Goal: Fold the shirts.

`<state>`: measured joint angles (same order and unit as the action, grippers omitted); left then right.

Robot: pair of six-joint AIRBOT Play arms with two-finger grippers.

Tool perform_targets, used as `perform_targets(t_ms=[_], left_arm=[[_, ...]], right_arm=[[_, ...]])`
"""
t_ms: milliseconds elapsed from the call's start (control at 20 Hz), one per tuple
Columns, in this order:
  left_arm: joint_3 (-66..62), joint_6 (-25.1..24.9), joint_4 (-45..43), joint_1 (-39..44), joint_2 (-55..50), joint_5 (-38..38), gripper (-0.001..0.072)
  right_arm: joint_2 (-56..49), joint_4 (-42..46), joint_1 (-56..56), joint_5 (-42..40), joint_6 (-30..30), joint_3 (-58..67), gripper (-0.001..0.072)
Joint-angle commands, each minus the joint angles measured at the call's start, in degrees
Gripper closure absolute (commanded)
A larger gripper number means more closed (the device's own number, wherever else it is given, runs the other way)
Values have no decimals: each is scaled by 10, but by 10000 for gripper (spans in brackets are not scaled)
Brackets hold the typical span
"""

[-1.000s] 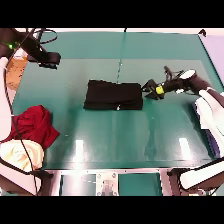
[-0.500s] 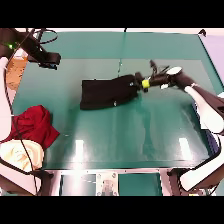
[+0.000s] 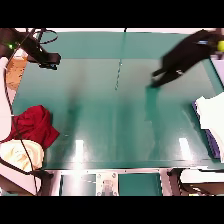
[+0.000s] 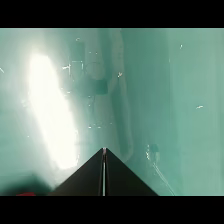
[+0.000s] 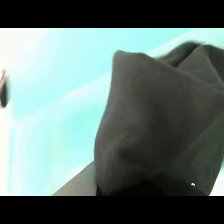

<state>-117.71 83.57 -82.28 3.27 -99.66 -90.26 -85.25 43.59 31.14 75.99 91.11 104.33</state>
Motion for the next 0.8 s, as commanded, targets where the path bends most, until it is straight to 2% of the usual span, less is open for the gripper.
perform_targets(t_ms=[0, 200, 400, 550, 750], left_arm=[[0, 1, 0, 0, 0, 1, 686], [0, 4, 2, 0, 0, 2, 686], [0, 5, 3, 0, 0, -1, 686], [0, 5, 12, 0, 0, -4, 686], [0, 5, 33, 0, 0, -4, 686]], right_arm=[[16, 51, 151, 69, 30, 42, 698], [16, 103, 265, 118, 29, 42, 698], [26, 120, 320, 152, 28, 42, 698], [32, 238, 327, 209, 33, 41, 698], [33, 415, 325, 282, 97, -12, 698]])
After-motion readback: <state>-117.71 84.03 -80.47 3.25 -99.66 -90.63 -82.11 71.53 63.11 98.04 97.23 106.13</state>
